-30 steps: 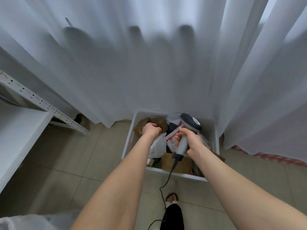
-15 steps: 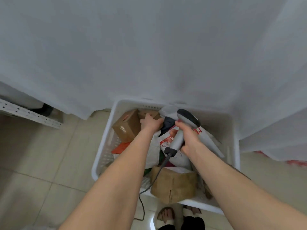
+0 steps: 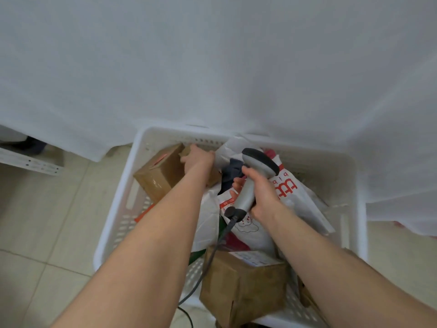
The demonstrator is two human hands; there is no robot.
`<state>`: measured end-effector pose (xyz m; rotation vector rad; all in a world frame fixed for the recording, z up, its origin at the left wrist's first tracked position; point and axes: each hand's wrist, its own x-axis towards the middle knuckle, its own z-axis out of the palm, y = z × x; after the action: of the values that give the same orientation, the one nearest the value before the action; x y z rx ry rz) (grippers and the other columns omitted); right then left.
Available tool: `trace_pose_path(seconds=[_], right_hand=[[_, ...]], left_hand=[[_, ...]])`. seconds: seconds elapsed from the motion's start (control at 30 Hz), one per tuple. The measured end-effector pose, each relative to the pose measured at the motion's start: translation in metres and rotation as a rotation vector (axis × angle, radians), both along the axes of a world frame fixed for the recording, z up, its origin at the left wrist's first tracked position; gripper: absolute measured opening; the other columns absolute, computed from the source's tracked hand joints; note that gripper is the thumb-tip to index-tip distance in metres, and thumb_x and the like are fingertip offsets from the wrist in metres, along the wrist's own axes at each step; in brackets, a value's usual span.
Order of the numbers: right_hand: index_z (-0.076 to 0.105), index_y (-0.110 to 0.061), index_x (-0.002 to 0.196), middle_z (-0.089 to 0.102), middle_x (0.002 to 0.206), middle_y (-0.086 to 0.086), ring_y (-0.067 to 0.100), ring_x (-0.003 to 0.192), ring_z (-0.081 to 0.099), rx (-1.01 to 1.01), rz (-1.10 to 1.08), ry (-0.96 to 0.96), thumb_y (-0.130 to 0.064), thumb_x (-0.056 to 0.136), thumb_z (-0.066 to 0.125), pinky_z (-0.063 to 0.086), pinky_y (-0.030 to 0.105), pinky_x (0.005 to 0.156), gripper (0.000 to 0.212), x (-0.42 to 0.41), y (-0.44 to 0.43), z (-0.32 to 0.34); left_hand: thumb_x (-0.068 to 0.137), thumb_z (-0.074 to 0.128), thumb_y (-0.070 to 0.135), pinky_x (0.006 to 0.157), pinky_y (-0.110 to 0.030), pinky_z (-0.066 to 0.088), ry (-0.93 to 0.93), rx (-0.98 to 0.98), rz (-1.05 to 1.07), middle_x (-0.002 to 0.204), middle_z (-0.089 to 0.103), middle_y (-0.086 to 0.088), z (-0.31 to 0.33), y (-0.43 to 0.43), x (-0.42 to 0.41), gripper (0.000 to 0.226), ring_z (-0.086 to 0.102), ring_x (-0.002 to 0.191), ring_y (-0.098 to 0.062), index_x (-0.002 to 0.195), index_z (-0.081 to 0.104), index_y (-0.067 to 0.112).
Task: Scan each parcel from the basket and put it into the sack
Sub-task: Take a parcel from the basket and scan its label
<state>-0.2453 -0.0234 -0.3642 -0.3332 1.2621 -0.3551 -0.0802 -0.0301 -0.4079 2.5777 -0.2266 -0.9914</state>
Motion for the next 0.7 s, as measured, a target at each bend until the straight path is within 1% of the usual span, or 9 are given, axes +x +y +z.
trace_pose_path(seconds=[0.07,0.17,0.23,0.33,0.4,0.5,0.57,0.63,0.7], right_hand=[[0.065,-0.007,0.091,0.067,0.071,0.006,0.018,0.067,0.064,0.008,0.011,0.008,-0.02,0.087,0.071,0.054,0.032,0.061,0.014,0.001,0.006,0.014],[0.064,-0.006,0.087,0.066,0.07,0.008,0.017,0.061,0.062,0.053,0.012,0.015,-0.018,0.087,0.07,0.054,0.029,0.058,0.013,0.001,0.021,0.048],[0.065,-0.005,0.091,0.067,0.067,0.007,0.017,0.06,0.062,0.076,0.012,0.036,-0.019,0.087,0.071,0.054,0.027,0.054,0.015,0.001,0.032,0.076],[0.066,-0.008,0.094,0.068,0.067,0.005,0.017,0.065,0.064,0.075,0.006,0.061,-0.022,0.086,0.072,0.054,0.029,0.057,0.017,0.0,0.046,0.121],[0.067,-0.008,0.094,0.068,0.073,0.006,0.019,0.068,0.065,0.067,-0.012,0.061,-0.024,0.084,0.073,0.054,0.031,0.059,0.02,0.0,0.052,0.157],[0.065,-0.007,0.096,0.068,0.083,0.008,0.019,0.073,0.065,0.025,-0.037,0.065,-0.024,0.085,0.073,0.054,0.03,0.055,0.022,0.002,0.053,0.215],[0.063,-0.009,0.098,0.068,0.083,0.008,0.018,0.07,0.066,-0.015,-0.058,0.049,-0.021,0.087,0.071,0.053,0.028,0.052,0.019,0.0,0.053,0.253],[0.063,-0.008,0.107,0.07,0.085,0.009,0.019,0.068,0.068,-0.052,-0.081,0.043,-0.018,0.086,0.072,0.053,0.026,0.047,0.026,-0.003,0.055,0.287],[0.058,-0.008,0.117,0.071,0.091,0.011,0.022,0.074,0.07,-0.077,-0.098,0.036,-0.015,0.085,0.073,0.053,0.026,0.045,0.036,-0.009,0.059,0.317]], left_hand=[[0.093,0.052,0.034,0.098,-0.039,0.041,0.071,-0.059,0.112,0.141,0.043,-0.019,0.015,0.016,0.004,0.063,0.046,0.125,-0.035,0.145,0.03,0.005],[0.082,0.06,0.023,0.093,-0.043,0.053,0.304,-0.238,0.321,0.12,0.064,-0.017,0.047,0.041,0.006,0.05,0.064,0.103,-0.033,0.127,0.054,0.002],[0.075,0.062,0.013,0.085,-0.048,0.056,0.488,-0.343,0.399,0.105,0.07,-0.018,0.076,0.056,0.005,0.042,0.069,0.091,-0.034,0.115,0.06,0.003],[0.079,0.058,0.006,0.087,-0.045,0.055,0.644,-0.409,0.404,0.106,0.07,-0.017,0.132,0.073,-0.002,0.038,0.068,0.097,-0.033,0.116,0.06,0.003],[0.074,0.059,0.006,0.093,-0.048,0.053,0.699,-0.446,0.402,0.108,0.07,-0.017,0.17,0.082,-0.005,0.047,0.068,0.1,-0.033,0.12,0.059,0.002],[0.065,0.061,0.006,0.096,-0.05,0.05,0.74,-0.475,0.391,0.111,0.069,-0.017,0.224,0.093,-0.006,0.059,0.067,0.103,-0.033,0.123,0.057,0.002],[0.076,0.06,0.003,0.089,-0.047,0.054,0.729,-0.491,0.365,0.106,0.07,-0.016,0.268,0.099,-0.009,0.043,0.068,0.097,-0.031,0.119,0.058,0.0],[0.087,0.054,0.002,0.076,-0.043,0.056,0.712,-0.484,0.301,0.096,0.069,-0.014,0.308,0.104,-0.014,0.024,0.067,0.086,-0.027,0.111,0.058,0.003],[0.09,0.052,0.004,0.074,-0.042,0.054,0.733,-0.461,0.227,0.096,0.069,-0.013,0.338,0.11,-0.02,0.019,0.065,0.087,-0.025,0.108,0.058,0.005]])
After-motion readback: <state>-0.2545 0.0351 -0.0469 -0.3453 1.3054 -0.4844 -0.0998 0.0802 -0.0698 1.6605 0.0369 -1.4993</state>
